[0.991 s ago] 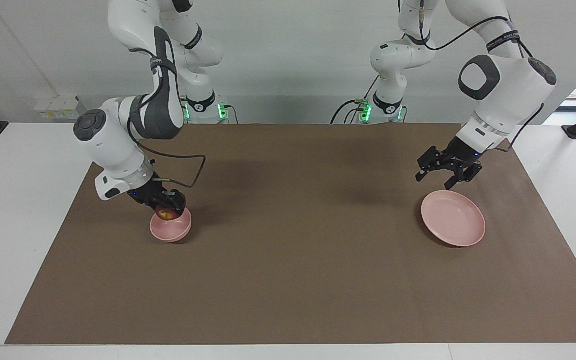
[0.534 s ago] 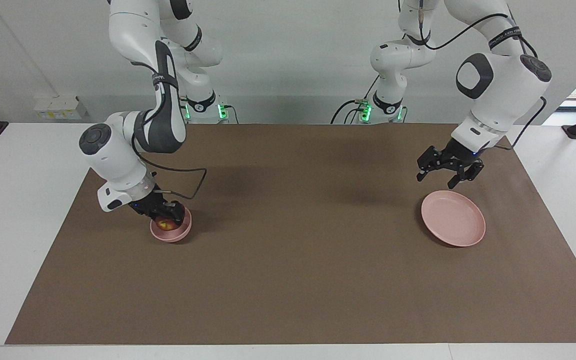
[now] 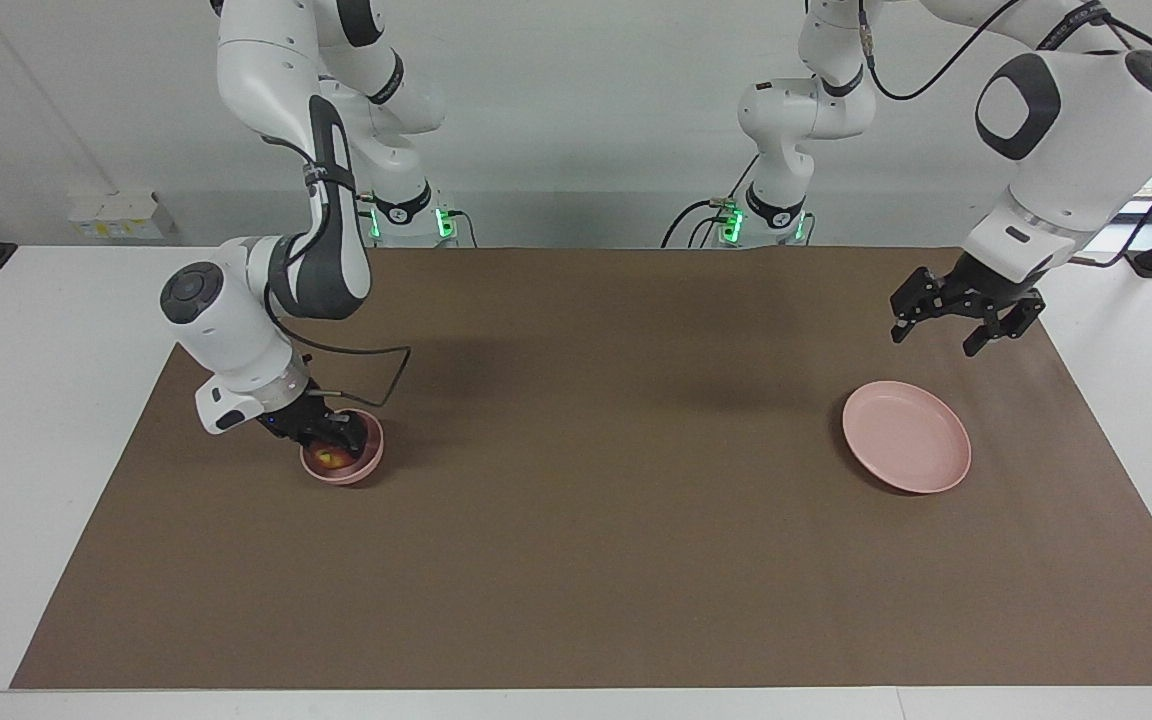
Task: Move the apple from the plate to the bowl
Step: 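Lower the apple into the small bowl with the right gripper while the left gripper withdraws, then open the right gripper and release the apple in the bowl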
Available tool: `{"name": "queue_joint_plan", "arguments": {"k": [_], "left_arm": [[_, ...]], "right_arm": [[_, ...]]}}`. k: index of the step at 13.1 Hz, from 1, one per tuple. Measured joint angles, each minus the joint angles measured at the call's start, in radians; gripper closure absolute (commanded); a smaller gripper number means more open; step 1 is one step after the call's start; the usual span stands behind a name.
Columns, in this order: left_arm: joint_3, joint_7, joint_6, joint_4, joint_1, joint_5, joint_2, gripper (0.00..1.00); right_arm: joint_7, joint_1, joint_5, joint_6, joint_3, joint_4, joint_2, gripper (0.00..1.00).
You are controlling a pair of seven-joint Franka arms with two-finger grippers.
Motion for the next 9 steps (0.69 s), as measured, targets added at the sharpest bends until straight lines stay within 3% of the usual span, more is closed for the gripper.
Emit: {"name": "queue_joint_plan", "arguments": {"k": [1,2,3,4,6,9], "left_arm": [[0.022,-0.003,-0.063,0.046,-0.016,0.006,-0.001,0.0],[0.037,-0.003,-0.126,0.098,-0.021,0.012,-0.001,0.0],[0.049,-0.003,-0.196,0.155,-0.022,0.025,-0.003,0.0],[0.055,-0.003,-0.274,0.214,-0.022,0.038,-0.005,0.0],[0.052,-0.013,-0.392,0.287,-0.027,0.051,-0.023,0.0],[0.048,-0.05,-0.429,0.299,-0.037,0.053,-0.043,0.0]], "right_arm": [[0.0,0.0,0.0,0.005,0.0,0.0,0.005,0.64],[0.0,0.0,0.0,0.005,0.0,0.0,0.008,0.33],[0.0,0.0,0.0,0.005,0.0,0.0,0.012,0.11],[0.0,0.0,0.0,0.005,0.001,-0.001,0.015,0.01],[0.0,0.001,0.0,0.005,0.002,-0.001,0.019,0.0],[0.0,0.001,0.0,0.005,0.003,0.006,0.017,0.0]]}}
